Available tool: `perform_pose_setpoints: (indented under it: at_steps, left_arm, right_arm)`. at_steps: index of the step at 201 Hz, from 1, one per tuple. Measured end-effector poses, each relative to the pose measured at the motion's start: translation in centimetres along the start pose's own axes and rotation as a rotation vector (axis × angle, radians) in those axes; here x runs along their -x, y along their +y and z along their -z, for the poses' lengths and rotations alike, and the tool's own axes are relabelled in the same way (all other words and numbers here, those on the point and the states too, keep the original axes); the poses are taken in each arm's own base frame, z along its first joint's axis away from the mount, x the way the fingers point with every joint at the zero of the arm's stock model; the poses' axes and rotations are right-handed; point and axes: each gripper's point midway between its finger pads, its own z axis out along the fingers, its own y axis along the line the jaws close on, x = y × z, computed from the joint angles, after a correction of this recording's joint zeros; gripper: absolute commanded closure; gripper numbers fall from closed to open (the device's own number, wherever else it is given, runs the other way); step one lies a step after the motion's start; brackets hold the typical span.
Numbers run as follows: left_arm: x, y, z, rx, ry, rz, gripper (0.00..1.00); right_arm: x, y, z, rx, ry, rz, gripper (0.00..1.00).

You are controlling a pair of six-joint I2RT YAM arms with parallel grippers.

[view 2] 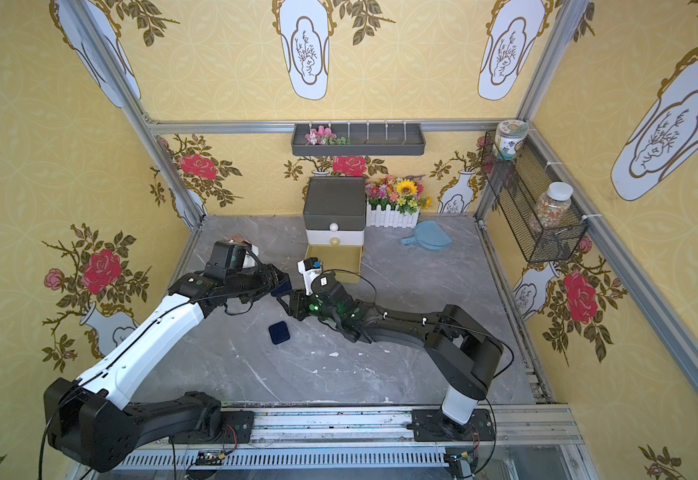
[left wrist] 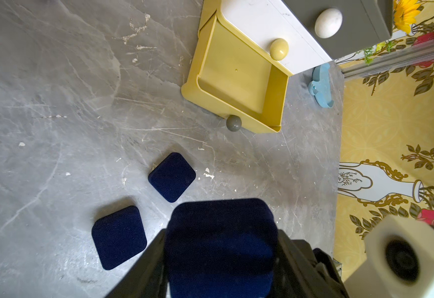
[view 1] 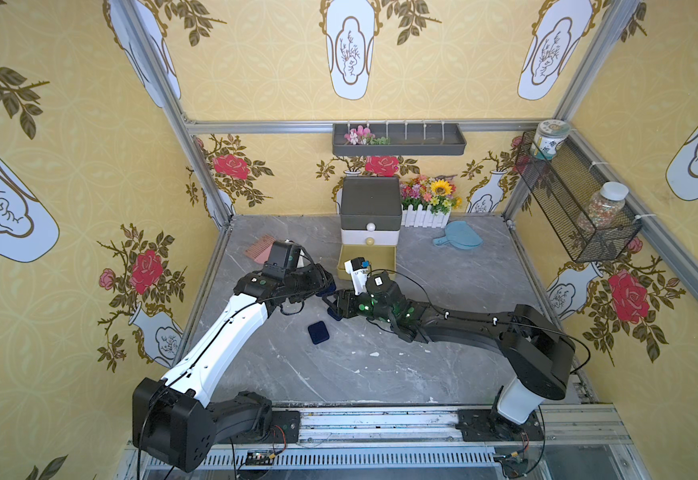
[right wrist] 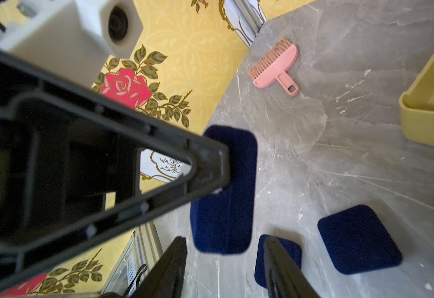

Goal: Place the brooch boxes into the drawer by color
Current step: Place the brooch box in the drawer.

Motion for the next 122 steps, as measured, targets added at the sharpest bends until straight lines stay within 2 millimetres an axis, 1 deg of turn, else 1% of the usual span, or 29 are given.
perform_pose_setpoints:
  at_steps: [24, 32, 47, 71, 76, 89, 99, 111, 122]
  left_arm:
    - [-0.1, 0.1, 0.0, 0.001, 0.001, 0.000, 0.43]
    - [-0.2, 0.2, 0.0, 0.002, 0.003, 0.001, 0.43]
    - [-0.2, 0.1, 0.1, 0.000, 0.003, 0.000, 0.43]
    - [0.1, -0.1, 0.2, -0.009, -0.011, -0.006, 0.38]
    - [0.3, -0.3, 0.3, -0.016, -0.020, -0.013, 0.36]
    - [0.6, -0.4, 0.5, -0.019, -0.034, -0.018, 0.26]
    - [0.3, -0.3, 0.5, -0.016, -0.025, -0.013, 0.18]
    - [0.0, -0.2, 0.4, -0.009, -0.013, -0.014, 0.01]
    - [0.0, 0.0, 0.4, -0.003, -0.014, -0.011, 0.00]
  right_arm:
    - [0.8, 0.3, -0.4, 0.006, -0.027, 0.003, 0.50]
    - [1.0, 0.3, -0.5, 0.004, -0.032, 0.006, 0.55]
    - [1.0, 0.3, -0.8, 0.002, -0.035, 0.007, 0.66]
    - [1.4, 0.4, -1.1, 0.019, -0.047, -0.032, 0.79]
    - [1.6, 0.5, -1.1, 0.024, -0.052, -0.042, 0.81]
    - [2.0, 0.8, -1.1, 0.033, -0.066, -0.046, 0.82]
    - [1.9, 0.5, -1.1, 0.016, -0.070, -0.027, 0.82]
    - [1.6, 0.3, -1.1, 0.012, -0.064, -0.019, 0.83]
    - [1.6, 0.2, -0.9, 0.008, -0.064, -0.012, 0.82]
